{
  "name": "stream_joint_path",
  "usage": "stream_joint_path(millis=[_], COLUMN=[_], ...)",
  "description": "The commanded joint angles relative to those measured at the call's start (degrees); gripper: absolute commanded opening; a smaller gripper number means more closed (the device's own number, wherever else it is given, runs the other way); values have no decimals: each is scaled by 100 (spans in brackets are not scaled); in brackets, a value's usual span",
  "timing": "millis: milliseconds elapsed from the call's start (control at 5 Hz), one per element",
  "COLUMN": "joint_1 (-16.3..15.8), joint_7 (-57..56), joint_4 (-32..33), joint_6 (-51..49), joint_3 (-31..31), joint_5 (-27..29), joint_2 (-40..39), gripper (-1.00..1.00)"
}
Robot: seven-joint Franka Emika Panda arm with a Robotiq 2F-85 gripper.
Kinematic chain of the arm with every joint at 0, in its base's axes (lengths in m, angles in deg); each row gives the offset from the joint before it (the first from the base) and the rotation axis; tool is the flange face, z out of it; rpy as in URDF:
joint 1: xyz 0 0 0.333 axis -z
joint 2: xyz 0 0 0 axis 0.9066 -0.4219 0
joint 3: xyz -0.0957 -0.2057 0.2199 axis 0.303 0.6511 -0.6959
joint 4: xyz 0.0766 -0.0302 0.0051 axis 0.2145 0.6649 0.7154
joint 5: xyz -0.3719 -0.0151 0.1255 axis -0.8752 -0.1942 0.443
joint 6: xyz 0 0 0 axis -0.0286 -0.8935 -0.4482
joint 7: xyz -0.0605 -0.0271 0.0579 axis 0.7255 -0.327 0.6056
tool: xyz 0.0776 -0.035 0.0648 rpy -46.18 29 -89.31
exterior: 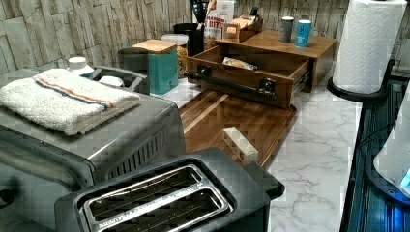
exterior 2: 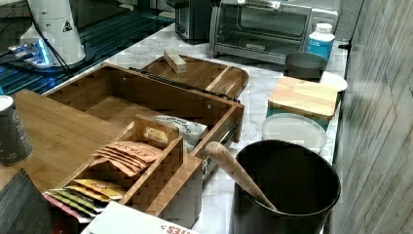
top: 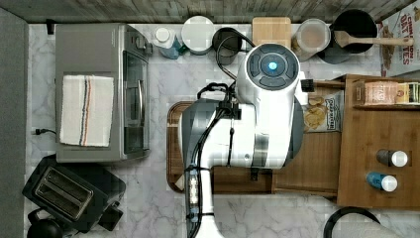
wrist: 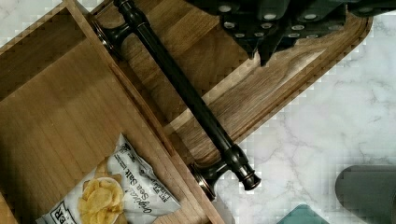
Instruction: Close the drawer.
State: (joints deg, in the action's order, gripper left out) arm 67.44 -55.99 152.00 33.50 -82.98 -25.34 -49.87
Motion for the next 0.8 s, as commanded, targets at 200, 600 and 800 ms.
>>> stream_joint_path(millis=[200, 600, 800], joint_1=[1, -148, -151], joint_7=[-1, -919, -1514], joint_4=[0, 602, 448], joint_6=[1, 940, 882], joint_3=[6, -166, -305], joint_5=[-73, -515, -461], joint_2=[-1, -26, -270], gripper=[-100, -100, -100])
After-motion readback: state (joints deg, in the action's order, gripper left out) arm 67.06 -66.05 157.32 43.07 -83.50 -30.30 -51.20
